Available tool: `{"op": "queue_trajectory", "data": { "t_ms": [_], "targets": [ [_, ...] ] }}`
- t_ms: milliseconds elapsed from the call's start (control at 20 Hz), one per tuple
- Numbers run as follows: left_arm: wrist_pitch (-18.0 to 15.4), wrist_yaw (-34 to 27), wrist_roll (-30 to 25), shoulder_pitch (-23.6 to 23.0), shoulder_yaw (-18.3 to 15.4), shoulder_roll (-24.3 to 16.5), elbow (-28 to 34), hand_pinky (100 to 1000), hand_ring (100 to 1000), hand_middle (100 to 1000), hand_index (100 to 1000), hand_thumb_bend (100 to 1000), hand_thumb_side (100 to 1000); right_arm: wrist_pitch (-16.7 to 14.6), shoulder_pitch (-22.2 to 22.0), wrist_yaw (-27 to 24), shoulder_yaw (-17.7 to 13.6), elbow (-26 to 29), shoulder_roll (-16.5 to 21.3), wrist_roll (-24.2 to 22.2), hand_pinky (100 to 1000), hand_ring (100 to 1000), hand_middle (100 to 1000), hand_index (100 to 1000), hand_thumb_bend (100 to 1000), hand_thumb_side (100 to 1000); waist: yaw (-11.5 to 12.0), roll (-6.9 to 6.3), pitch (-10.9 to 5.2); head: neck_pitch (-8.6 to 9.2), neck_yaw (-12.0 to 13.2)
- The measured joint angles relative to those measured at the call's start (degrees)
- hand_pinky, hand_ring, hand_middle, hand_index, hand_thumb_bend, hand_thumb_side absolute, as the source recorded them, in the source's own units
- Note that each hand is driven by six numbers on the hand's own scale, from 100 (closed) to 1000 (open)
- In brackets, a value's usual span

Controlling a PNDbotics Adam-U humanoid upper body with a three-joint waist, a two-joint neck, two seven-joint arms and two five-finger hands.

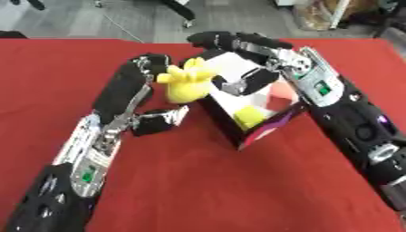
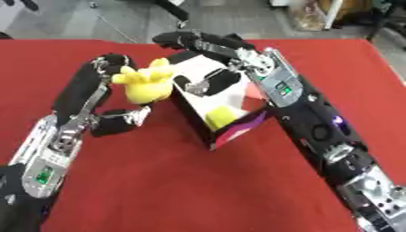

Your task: Pick up the objects with one hand, pass them to the other hand, and then place them into the box on the other side of the table.

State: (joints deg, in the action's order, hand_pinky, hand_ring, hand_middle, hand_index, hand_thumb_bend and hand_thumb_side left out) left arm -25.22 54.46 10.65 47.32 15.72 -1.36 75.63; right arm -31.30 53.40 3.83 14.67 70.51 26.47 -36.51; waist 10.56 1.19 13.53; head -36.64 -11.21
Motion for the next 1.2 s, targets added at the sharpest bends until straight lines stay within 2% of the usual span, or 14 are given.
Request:
{"op": "queue_trajectory", "data": {
  "t_ms": [50,300,650,1200],
  "targets": [
    [0.00,0.05,0.02,0.00,0.00,0.00,-0.02,713,523,452,522,100,227,-0.05,0.00,0.00,0.08,0.01,0.00,0.05,1000,1000,1000,1000,100,198,0.01,0.00,0.00,-0.01,0.00],
    [0.31,0.10,0.36,0.00,0.00,-0.01,0.02,710,520,443,511,100,226,-0.75,-0.34,0.45,1.72,1.10,-0.04,0.75,1000,1000,1000,1000,100,203,0.49,0.00,0.00,-0.58,0.50],
    [1.30,0.23,0.83,-0.01,-0.03,-0.08,0.06,709,520,444,515,100,215,-1.21,-1.06,0.49,2.33,2.35,-0.01,1.21,1000,1000,1000,1000,100,222,0.49,0.00,0.00,-1.51,1.24],
    [4.03,1.41,1.35,-0.32,-0.36,-0.15,0.09,706,519,441,513,100,207,-1.95,-1.87,-0.65,3.08,6.77,0.62,1.95,1000,1000,1000,1000,100,237,0.40,0.00,0.00,-1.52,2.47]
  ]
}}
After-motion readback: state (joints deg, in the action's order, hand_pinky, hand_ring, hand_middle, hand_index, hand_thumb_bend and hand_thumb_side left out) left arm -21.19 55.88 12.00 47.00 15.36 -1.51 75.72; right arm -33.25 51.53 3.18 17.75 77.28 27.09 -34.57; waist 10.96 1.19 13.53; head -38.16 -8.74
